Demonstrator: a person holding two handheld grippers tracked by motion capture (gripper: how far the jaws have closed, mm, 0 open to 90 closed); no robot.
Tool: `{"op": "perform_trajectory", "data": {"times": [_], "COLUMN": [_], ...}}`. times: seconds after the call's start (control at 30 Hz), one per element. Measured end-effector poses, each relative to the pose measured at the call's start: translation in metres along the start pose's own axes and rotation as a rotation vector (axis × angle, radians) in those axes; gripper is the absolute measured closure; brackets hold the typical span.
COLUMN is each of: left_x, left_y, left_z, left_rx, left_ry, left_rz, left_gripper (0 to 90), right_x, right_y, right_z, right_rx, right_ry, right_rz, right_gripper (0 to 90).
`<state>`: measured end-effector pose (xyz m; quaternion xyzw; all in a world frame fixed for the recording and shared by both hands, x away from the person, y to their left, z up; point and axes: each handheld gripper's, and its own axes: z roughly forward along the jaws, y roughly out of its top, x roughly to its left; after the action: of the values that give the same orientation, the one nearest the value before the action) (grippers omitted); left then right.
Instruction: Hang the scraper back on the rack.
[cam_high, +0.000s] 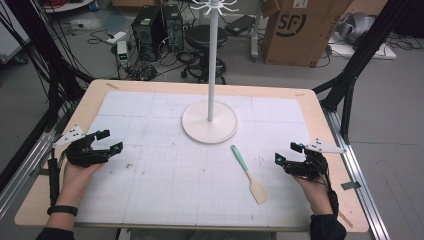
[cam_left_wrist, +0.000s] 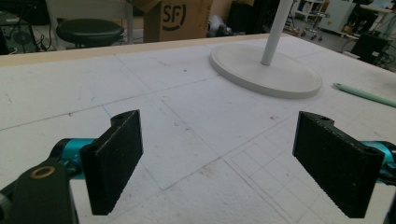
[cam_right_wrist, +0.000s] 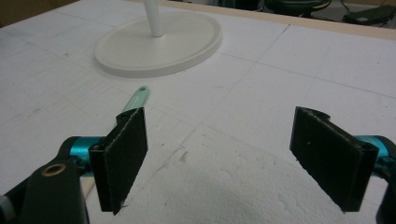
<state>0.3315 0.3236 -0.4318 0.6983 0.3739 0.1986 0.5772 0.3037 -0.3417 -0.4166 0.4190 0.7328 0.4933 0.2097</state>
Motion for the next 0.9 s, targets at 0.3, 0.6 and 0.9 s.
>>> {"op": "perform_trajectory", "data": {"times": [0.3,0.6,0.9], "left_x": [-0.001,-0.006,-0.005], "left_y": [0.002,0.003,0.002], "left_z": [-0.004,-0.007,-0.007], "left_rx": [-0.006,-0.005,0.003], "left_ry": [0.009,0.006,0.006], "left_rz": [0.002,0.009,0.009], "left_gripper": [16.6,16.4,16.4], "right_x": [0.012,0.04,0.069], "right_y": [0.0,-0.004,-0.008], "right_z": [-0.009,-0.004,0.019], "right_rx": [-0.008,0.037,0.117], "right_ry": [0.004,0.055,0.087], "right_rz": [0.003,-0.027,-0.051], "right_gripper": [17.7,19.5,26.8]}}
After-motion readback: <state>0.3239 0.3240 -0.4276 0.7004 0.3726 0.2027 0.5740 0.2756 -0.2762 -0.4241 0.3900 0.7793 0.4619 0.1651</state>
